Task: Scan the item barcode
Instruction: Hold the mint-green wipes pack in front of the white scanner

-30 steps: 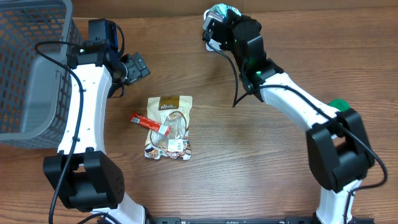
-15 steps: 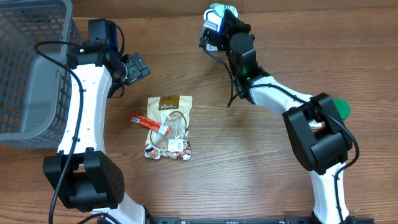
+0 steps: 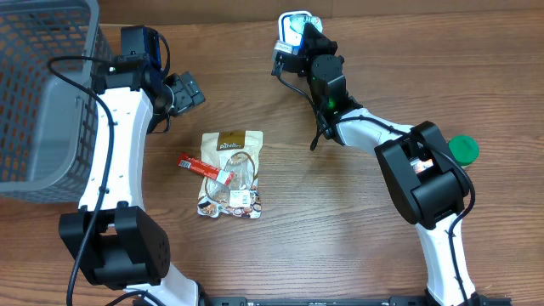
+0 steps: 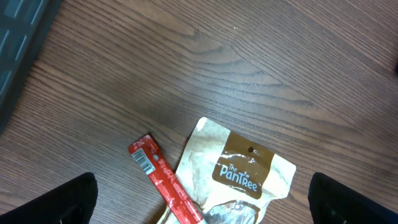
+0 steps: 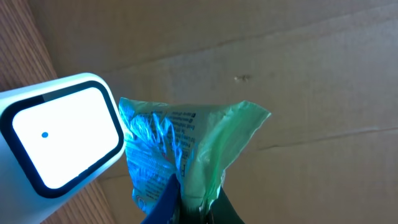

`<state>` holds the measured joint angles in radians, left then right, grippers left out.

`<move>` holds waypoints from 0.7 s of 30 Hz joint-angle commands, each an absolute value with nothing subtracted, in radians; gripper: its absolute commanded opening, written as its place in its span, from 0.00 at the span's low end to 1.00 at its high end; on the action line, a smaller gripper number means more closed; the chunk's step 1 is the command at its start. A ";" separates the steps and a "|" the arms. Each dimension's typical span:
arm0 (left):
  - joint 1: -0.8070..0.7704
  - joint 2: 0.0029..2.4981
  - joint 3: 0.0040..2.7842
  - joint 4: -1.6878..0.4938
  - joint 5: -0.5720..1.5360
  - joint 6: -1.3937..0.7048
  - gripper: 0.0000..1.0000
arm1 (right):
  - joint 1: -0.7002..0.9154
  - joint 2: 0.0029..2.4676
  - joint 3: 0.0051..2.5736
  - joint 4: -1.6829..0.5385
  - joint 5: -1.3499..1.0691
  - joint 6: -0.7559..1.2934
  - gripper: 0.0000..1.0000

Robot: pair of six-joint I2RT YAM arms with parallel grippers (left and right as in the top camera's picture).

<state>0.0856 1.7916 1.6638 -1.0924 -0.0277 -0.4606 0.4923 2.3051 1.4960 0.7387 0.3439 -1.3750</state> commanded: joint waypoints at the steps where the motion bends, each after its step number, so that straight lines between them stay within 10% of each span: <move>1: 0.085 1.785 1.676 -1.092 -0.033 -0.448 1.00 | 0.494 2.305 1.519 0.725 0.313 -1.356 0.03; 21: 0.085 1.785 1.676 -1.092 -0.033 -0.448 1.00 | 0.495 2.318 1.638 0.720 0.300 -1.331 0.03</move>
